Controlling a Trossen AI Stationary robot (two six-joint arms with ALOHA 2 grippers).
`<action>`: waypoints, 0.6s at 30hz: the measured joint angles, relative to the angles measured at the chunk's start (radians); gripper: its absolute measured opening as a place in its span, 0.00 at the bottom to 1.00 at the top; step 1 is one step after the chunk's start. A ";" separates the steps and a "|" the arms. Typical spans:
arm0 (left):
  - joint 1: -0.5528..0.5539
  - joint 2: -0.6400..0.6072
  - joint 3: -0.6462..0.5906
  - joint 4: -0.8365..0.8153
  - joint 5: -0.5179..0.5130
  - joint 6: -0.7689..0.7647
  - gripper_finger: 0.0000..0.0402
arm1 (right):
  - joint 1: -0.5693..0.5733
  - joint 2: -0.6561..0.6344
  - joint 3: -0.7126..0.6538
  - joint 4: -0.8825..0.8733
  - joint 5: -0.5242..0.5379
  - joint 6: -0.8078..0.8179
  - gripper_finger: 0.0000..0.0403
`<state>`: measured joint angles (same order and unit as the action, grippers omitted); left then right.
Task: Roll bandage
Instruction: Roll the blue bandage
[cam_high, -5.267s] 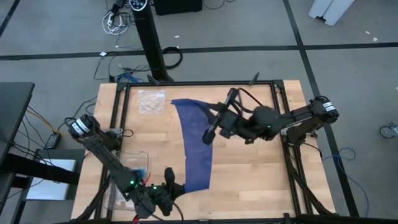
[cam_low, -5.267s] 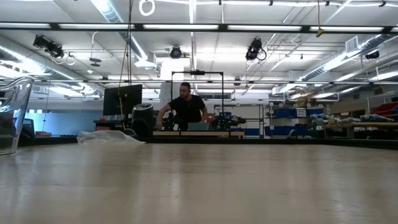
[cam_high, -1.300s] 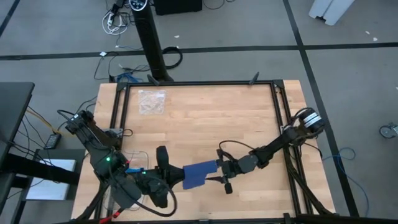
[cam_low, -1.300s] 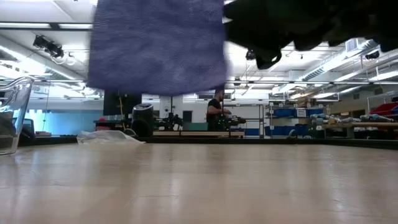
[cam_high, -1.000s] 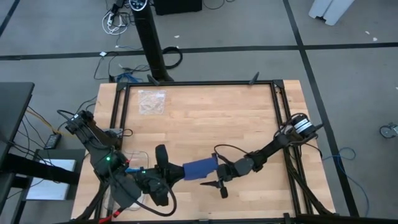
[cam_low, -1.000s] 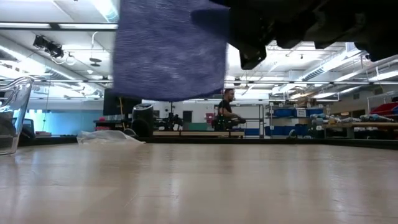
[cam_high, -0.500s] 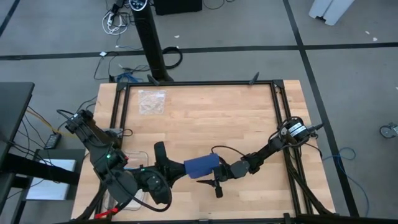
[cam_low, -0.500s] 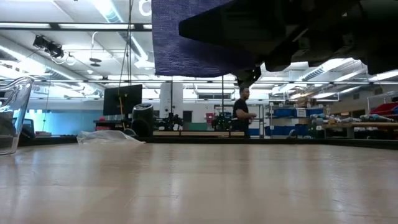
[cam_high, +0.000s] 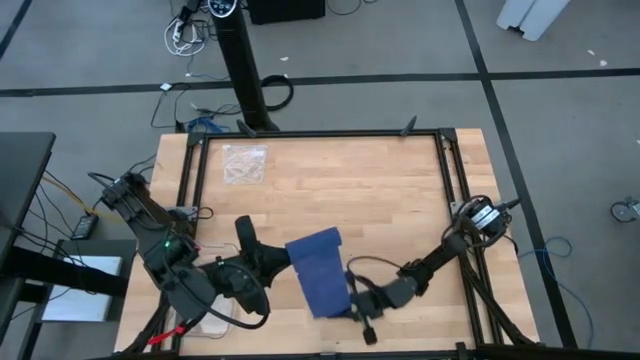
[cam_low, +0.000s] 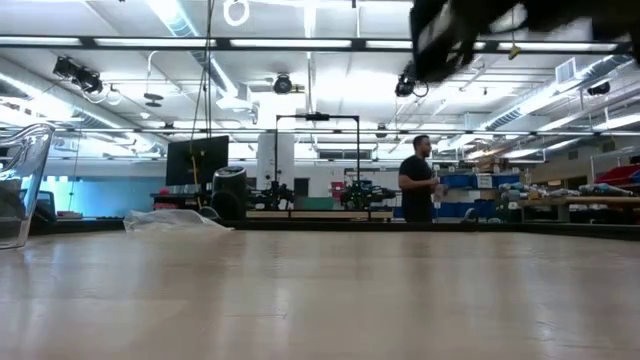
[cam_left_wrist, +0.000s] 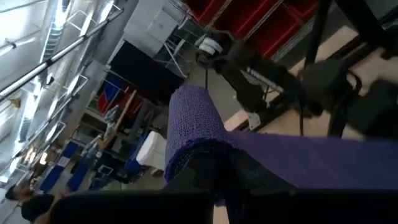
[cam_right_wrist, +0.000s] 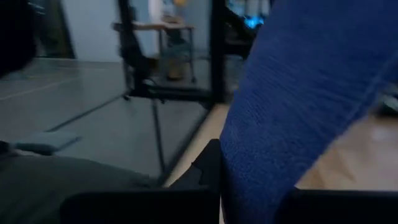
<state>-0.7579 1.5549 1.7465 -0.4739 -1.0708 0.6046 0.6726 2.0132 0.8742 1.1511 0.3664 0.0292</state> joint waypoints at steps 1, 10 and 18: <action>0.004 -0.009 -0.016 0.000 -0.002 -0.007 0.04 | 0.017 0.000 0.022 -0.001 0.000 -0.023 0.01; 0.037 -0.130 -0.235 0.010 -0.034 -0.136 0.04 | 0.137 -0.021 0.285 -0.218 0.042 -0.275 0.00; 0.077 -0.214 -0.517 0.019 -0.044 -0.301 0.04 | 0.153 -0.085 0.495 -0.494 0.156 -0.451 0.00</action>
<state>-0.6811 1.3408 1.2298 -0.4545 -1.1144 0.3036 0.8257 1.9284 1.3694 0.6575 0.5228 -0.4214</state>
